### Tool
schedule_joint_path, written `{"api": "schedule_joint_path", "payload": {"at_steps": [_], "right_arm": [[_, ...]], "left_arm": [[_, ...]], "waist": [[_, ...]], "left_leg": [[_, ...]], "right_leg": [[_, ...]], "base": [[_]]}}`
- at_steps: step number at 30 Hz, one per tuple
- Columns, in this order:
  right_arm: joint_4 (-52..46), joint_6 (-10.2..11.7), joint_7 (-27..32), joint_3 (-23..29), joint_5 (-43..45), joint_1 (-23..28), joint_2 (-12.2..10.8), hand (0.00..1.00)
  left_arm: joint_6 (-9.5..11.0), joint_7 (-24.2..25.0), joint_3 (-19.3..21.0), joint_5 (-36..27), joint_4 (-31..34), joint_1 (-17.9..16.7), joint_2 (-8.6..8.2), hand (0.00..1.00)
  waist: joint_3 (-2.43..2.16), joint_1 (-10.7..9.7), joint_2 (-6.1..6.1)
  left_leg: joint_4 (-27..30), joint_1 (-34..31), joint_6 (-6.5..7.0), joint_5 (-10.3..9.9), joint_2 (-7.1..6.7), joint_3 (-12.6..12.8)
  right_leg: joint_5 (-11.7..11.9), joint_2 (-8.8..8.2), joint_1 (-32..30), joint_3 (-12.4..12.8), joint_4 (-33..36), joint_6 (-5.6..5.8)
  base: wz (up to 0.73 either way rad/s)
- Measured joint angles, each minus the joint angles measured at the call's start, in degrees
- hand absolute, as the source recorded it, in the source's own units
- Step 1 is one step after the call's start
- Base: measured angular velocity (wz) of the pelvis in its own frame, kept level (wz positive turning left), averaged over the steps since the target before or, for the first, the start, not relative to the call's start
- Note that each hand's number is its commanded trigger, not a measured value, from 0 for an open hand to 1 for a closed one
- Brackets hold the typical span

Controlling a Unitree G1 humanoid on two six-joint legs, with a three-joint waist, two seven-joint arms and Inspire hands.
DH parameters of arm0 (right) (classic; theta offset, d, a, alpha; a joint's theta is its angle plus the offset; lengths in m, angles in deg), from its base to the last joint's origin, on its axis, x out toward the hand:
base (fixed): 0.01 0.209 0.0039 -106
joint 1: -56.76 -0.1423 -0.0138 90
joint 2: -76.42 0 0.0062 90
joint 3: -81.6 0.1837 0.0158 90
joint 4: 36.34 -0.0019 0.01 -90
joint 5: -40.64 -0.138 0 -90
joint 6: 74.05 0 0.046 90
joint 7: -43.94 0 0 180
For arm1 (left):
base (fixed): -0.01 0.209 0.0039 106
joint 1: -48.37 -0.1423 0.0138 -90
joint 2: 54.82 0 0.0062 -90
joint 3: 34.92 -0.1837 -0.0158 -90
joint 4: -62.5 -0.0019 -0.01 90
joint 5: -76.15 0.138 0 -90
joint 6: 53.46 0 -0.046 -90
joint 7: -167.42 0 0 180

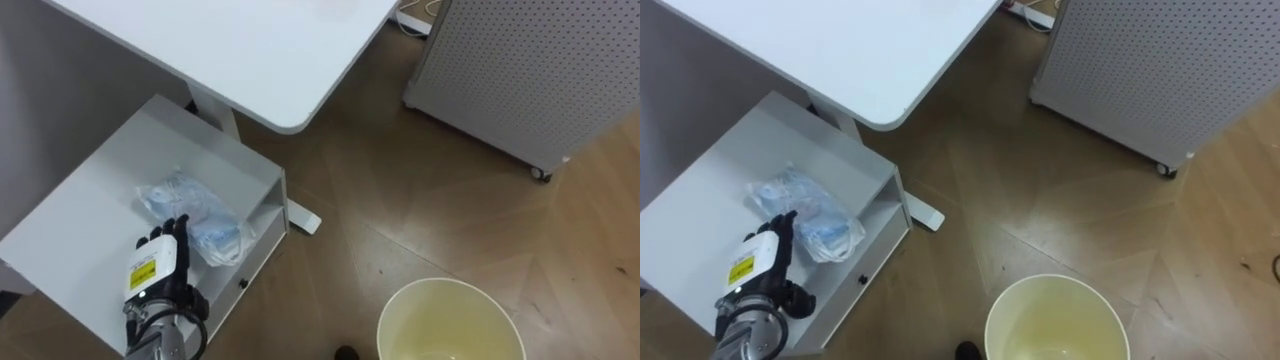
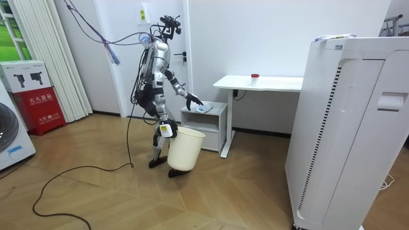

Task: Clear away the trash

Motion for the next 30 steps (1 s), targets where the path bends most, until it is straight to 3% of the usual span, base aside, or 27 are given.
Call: {"api": "schedule_joint_path", "payload": {"at_steps": [1,14,21,30], "right_arm": [[0.0,-0.1,0.0,0.0,0.0,0.0,0.0,1.0],[-1.0,-0.8,0.1,-1.1,-2.3,-0.2,0.0,1.0],[-1.1,-1.5,-0.2,-2.2,-2.3,-1.3,0.0,1.0],[-1.0,-2.0,-0.8,-2.4,-2.3,-1.3,0.0,1.0]], "left_arm": [[-0.2,0.0,0.0,0.0,0.0,0.0,0.03,1.0],[-1.0,1.1,-0.2,0.5,-1.3,2.2,0.23,1.0],[-0.9,1.1,-0.1,0.6,-2.1,4.9,1.32,1.0],[-1.1,0.8,-0.3,2.1,-2.2,5.4,2.45,1.0]], "waist": [[0.0,0.0,0.0],[0.32,-0.6,-0.53],[1.17,-0.9,-2.44],[1.1,-2.0,-2.91]], "left_leg": [[-0.1,0.0,0.0,0.0,0.03,0.0],[0.0,-1.5,-0.01,0.0,0.03,-0.2],[1.4,-3.3,0.02,0.0,0.04,-0.3],[1.3,-3.9,0.12,-0.1,0.13,-0.4]], "right_leg": [[0.0,0.04,0.0,0.0,-0.1,0.0],[0.1,0.03,-1.1,-0.3,-0.6,0.12],[0.1,0.01,-2.7,0.0,0.3,0.2],[0.6,0.09,-3.4,0.0,0.3,0.04]], "base": [[0.0],[0.0],[0.0],[-0.01]]}}
